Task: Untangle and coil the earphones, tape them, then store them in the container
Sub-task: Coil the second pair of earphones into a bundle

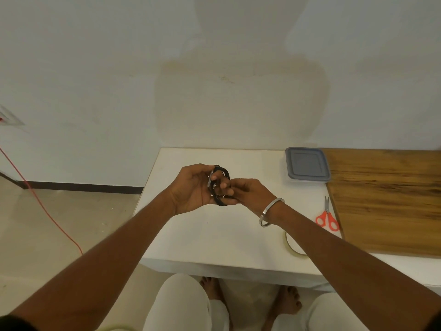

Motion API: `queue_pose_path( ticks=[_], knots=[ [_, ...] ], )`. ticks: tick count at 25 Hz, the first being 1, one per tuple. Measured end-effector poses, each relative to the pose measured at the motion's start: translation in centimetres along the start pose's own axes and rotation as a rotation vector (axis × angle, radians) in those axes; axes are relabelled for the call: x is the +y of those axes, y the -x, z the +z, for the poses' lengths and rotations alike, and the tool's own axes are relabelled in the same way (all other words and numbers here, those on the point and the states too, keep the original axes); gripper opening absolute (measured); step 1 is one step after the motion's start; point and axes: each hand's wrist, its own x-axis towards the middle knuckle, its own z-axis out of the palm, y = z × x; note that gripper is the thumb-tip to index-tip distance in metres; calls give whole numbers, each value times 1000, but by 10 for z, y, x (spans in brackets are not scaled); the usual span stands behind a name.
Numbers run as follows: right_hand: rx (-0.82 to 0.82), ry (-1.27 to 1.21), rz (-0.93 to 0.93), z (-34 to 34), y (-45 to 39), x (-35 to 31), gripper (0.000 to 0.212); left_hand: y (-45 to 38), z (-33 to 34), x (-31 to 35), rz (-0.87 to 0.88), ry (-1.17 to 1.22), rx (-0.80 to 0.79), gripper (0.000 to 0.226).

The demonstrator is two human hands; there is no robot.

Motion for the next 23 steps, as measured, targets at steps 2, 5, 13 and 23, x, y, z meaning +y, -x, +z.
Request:
queue_pose_path(
  ticks=[2, 5, 13, 23],
  knots=[
    [-110, -294, 66, 2, 1, 1, 19, 1, -2, 0, 9, -22, 20, 26],
    [-149, -392, 101, 0, 0, 2, 21, 1, -4, -1, 4, -36, 36, 26],
    [-50, -176, 97, 6, -1, 5, 15, 1, -6, -1, -53, -89, 78, 30],
    [90, -150, 34, 6, -1, 8, 26, -6, -3, 1, -47, -273, 315, 37]
  ],
)
